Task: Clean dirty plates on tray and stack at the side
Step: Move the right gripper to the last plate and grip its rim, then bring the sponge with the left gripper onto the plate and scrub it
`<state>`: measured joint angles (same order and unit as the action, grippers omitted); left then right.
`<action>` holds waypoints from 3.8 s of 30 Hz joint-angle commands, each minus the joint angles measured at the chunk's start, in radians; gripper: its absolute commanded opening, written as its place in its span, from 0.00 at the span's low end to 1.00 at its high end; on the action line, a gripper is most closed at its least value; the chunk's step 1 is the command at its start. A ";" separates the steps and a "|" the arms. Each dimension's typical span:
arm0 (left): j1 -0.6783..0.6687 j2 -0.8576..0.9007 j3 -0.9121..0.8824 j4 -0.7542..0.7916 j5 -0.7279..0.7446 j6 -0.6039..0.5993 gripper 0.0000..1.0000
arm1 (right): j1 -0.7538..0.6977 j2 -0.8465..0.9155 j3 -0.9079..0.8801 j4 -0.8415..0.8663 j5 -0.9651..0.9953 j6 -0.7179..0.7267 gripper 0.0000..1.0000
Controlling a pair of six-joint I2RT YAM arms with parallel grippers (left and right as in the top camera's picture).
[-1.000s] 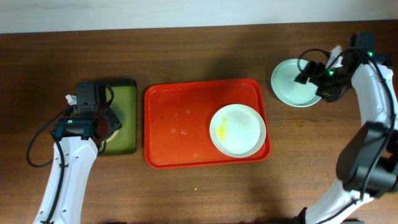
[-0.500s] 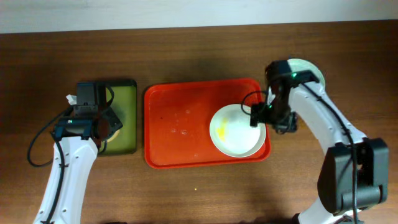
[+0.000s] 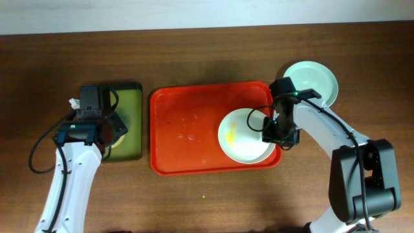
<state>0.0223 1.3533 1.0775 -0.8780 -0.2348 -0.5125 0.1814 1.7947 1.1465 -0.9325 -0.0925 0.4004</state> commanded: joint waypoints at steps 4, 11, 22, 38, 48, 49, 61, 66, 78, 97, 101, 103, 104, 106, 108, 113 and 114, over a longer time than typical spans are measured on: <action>0.005 0.006 0.004 0.002 0.007 0.013 0.00 | 0.011 0.007 -0.015 0.036 -0.034 0.009 0.46; 0.005 0.006 0.004 0.002 0.007 0.013 0.00 | 0.100 0.042 -0.027 0.179 -0.252 -0.108 0.45; 0.005 0.006 0.004 0.006 0.011 0.013 0.00 | 0.065 0.043 0.023 0.181 -0.054 -0.017 0.39; 0.004 0.006 0.004 0.006 0.095 0.013 0.00 | 0.122 0.067 -0.015 0.272 -0.060 0.116 0.30; -0.093 0.006 0.004 0.017 0.153 0.058 0.00 | 0.122 0.125 -0.023 0.342 -0.094 0.068 0.04; -0.111 0.006 0.004 0.018 0.153 0.058 0.00 | 0.123 0.125 -0.023 0.356 -0.126 0.028 0.04; -0.371 0.204 0.004 0.143 0.245 0.058 0.00 | 0.200 0.125 -0.023 0.424 -0.174 -0.082 0.04; -0.438 0.303 0.004 0.254 0.314 0.058 0.00 | 0.225 0.125 -0.023 0.443 -0.178 -0.082 0.04; -0.483 0.463 0.004 0.341 0.333 0.054 0.00 | 0.238 0.125 -0.023 0.460 -0.241 -0.168 0.04; -0.509 0.574 0.012 0.239 -0.245 0.054 0.00 | 0.238 0.125 -0.023 0.462 -0.237 -0.168 0.04; -0.510 0.548 0.049 0.186 -0.288 0.054 0.00 | 0.238 0.125 -0.023 0.462 -0.236 -0.168 0.04; -0.511 0.527 0.068 0.184 -0.245 0.054 0.00 | 0.238 0.125 -0.023 0.463 -0.236 -0.168 0.04; -0.511 0.516 0.077 0.185 -0.209 0.054 0.00 | 0.238 0.125 -0.023 0.463 -0.236 -0.168 0.04; -0.511 0.495 0.095 0.188 -0.094 0.055 0.00 | 0.238 0.125 -0.023 0.463 -0.236 -0.168 0.04; -0.511 0.478 0.104 0.203 0.053 0.055 0.00 | 0.238 0.125 -0.023 0.463 -0.236 -0.168 0.04; -0.510 0.465 0.101 0.276 0.449 0.058 0.00 | 0.238 0.125 -0.023 0.463 -0.236 -0.168 0.04; -0.512 0.465 0.100 0.287 0.468 0.057 0.00 | 0.238 0.125 -0.023 0.465 -0.237 -0.168 0.04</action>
<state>-0.4877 1.8511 1.1599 -0.6113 -0.0082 -0.4667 0.4213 1.9125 1.1290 -0.4667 -0.3382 0.2504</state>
